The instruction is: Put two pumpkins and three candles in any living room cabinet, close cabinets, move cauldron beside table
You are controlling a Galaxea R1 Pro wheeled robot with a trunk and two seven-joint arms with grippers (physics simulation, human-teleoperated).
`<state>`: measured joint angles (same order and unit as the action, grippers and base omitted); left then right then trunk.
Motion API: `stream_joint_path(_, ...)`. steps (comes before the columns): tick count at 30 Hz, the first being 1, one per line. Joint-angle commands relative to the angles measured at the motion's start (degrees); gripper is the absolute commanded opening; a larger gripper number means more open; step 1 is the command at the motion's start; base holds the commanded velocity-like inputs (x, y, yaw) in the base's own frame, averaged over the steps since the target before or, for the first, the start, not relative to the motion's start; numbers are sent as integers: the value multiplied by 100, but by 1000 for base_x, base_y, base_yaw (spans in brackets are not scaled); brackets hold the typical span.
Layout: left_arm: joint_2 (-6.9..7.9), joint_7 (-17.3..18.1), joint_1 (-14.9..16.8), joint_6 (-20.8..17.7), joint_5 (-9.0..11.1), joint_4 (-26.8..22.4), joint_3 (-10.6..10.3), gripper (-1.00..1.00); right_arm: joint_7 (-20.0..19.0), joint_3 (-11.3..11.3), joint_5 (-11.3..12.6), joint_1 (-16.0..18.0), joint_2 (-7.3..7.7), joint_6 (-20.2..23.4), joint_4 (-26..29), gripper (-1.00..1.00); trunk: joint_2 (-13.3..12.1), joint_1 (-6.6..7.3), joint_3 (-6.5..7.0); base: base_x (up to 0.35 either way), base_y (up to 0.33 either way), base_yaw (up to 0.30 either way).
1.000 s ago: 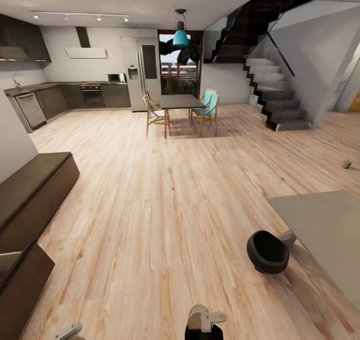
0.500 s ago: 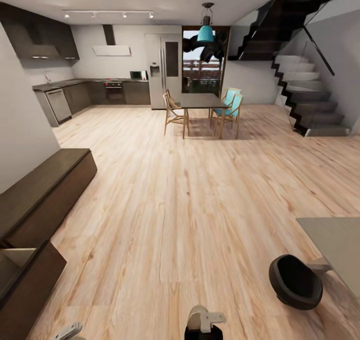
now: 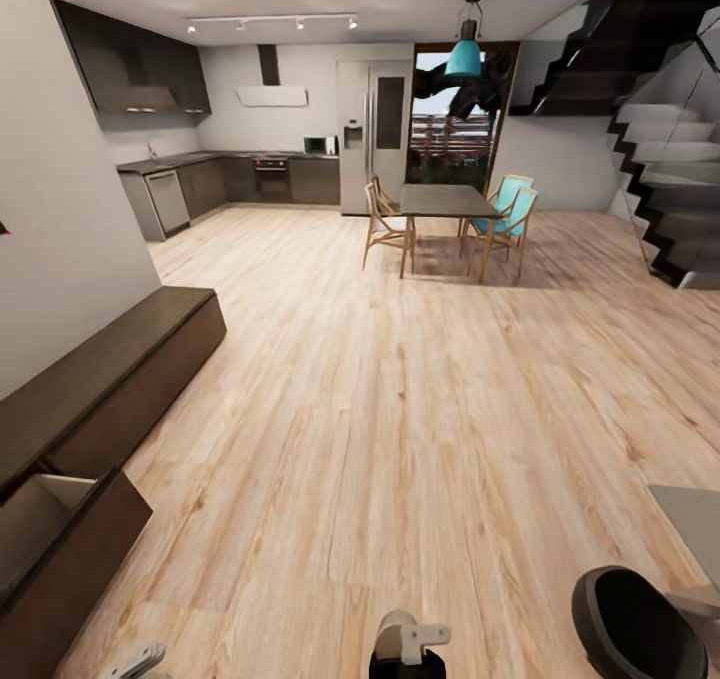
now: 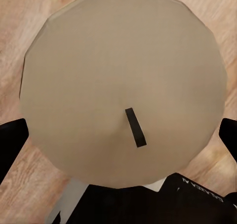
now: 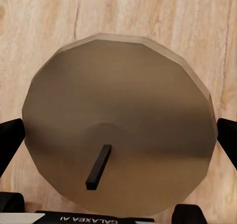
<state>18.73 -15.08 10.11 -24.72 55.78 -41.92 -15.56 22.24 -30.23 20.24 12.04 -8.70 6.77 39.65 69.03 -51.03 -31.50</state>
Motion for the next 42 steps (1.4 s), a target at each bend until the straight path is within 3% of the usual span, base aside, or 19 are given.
stream_joint_path(1, 1, -1, 0, 1, -4, 0, 2, -100, 0, 0, -3, 0, 0, 0, 0, -100, 0, 0, -4, 30, -29, 259)
stream_joint_path(4, 1, 4, 0, 2, -5, 0, 19, -100, 0, 0, -3, 0, 0, 0, -1, -100, 0, 0, -17, 12, -11, 259)
stream_joint_path(14, -1, 4, 0, 3, -5, 0, 18, -100, -21, -8, -3, 0, 6, -27, -1, -100, -401, 220, 118, 1, -1, 243)
stream_joint_path(29, -1, 6, 0, -9, -5, 0, 9, -100, -27, 49, 91, 0, 42, 1, 42, -100, -1003, 549, 381, 0, 0, 16)
stream_joint_path(42, -1, -2, 0, 27, -14, 0, -8, -100, -5, 0, 15, 0, 18, 0, 14, -100, -1003, 549, 381, 70, -60, 240)
